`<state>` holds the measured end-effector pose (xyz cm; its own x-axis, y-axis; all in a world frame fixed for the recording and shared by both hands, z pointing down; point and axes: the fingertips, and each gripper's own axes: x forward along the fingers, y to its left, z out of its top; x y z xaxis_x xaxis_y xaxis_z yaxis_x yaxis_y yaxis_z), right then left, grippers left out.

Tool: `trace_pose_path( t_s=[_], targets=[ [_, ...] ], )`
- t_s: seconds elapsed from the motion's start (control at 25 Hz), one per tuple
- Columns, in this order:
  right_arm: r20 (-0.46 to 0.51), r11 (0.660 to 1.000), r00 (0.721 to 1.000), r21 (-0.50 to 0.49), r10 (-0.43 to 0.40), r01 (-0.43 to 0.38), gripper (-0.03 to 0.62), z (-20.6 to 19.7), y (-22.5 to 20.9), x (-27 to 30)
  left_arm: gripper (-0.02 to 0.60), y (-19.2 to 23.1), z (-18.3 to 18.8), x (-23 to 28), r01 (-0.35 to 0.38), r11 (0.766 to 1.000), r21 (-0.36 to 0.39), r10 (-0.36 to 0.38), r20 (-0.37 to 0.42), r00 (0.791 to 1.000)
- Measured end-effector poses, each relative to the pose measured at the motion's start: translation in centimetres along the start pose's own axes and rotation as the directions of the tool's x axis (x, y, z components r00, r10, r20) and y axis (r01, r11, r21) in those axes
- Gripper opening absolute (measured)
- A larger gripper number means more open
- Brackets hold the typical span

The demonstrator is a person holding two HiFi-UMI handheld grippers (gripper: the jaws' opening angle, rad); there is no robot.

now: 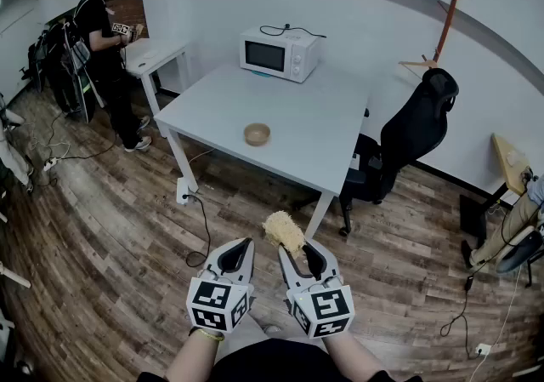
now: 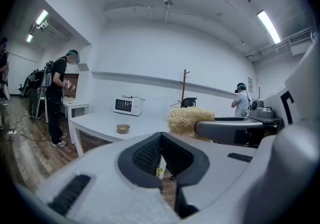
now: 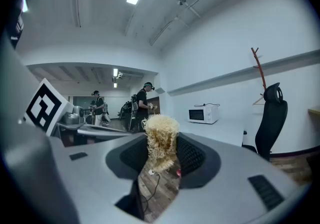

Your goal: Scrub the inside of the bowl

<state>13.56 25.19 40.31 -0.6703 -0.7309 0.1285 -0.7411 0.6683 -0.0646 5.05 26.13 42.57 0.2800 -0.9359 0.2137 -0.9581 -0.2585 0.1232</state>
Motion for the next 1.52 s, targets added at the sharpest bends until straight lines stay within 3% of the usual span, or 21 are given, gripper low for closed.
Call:
trace_pose_path(
  t_s=[0.4, 0.6, 1.04, 1.52],
  targets=[
    [-0.006, 1.0, 1.0, -0.008, 0.001, -0.001, 0.166, -0.2, 0.1, 0.2, 0.02, 0.3, 0.0, 0.1, -0.004, 1.0, 0.001, 0.004, 0.004, 1.0],
    [0.018, 0.999, 1.0, 0.047, 0.024, -0.025, 0.167, 0.0, 0.0, 0.0, 0.02, 0.1, -0.3, 0.2, -0.007, 1.0, 0.013, 0.007, -0.007, 1.0],
    [-0.022, 0.995, 0.999, 0.09, 0.036, -0.034, 0.168, -1.5, -0.8, 2.2, 0.02, 2.3, -0.6, 1.2, -0.042, 0.999, -0.011, 0.042, -0.023, 0.999],
    [-0.026, 0.998, 1.0, 0.065, 0.005, -0.003, 0.169, -0.2, -4.6, 9.7, 0.02, 8.1, 1.7, 8.8, -0.04, 0.999, -0.021, 0.04, -0.008, 0.999]
  ],
)
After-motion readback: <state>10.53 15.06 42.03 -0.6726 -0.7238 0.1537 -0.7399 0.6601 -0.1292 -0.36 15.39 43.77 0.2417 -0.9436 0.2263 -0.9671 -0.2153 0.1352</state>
